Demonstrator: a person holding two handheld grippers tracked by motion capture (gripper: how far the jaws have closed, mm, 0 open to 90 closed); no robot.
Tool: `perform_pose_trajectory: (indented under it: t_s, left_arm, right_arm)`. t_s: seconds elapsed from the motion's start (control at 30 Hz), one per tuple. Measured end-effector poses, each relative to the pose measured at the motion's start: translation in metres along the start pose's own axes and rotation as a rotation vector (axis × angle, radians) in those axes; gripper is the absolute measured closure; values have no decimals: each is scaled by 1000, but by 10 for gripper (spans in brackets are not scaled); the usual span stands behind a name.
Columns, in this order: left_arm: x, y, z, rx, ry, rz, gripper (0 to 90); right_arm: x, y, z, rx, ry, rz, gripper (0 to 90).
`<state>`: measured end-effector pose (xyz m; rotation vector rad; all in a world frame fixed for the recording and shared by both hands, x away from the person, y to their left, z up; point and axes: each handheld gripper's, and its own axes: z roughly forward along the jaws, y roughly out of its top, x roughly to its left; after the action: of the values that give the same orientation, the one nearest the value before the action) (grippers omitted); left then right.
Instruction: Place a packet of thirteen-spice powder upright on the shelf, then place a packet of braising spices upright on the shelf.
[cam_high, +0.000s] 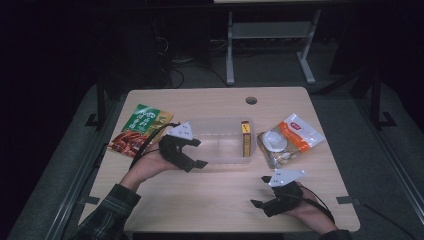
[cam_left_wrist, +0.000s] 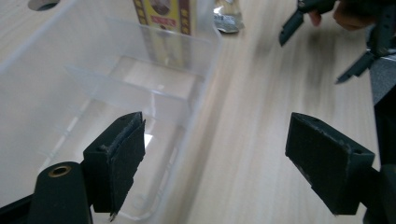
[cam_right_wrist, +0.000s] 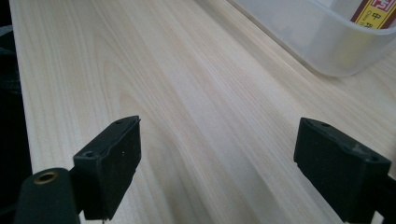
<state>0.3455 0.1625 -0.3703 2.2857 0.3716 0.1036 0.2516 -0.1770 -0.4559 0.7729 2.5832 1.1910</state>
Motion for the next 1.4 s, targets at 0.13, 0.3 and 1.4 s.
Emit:
perform_pose_trajectory:
  t_s: [0.13,0.3,1.4]
  left_arm:
    - [-12,-19,-1,4,1,-3,195]
    - [-23,-39,-3,-9,9,-12,195]
    - [7,-137,-51,53,285,-238,200]
  right_arm:
    - [1,1,1,4,1,6,144]
    - [0,0,1,8,-1,10,144]
    - [-3,0,5,18,-1,17,144]
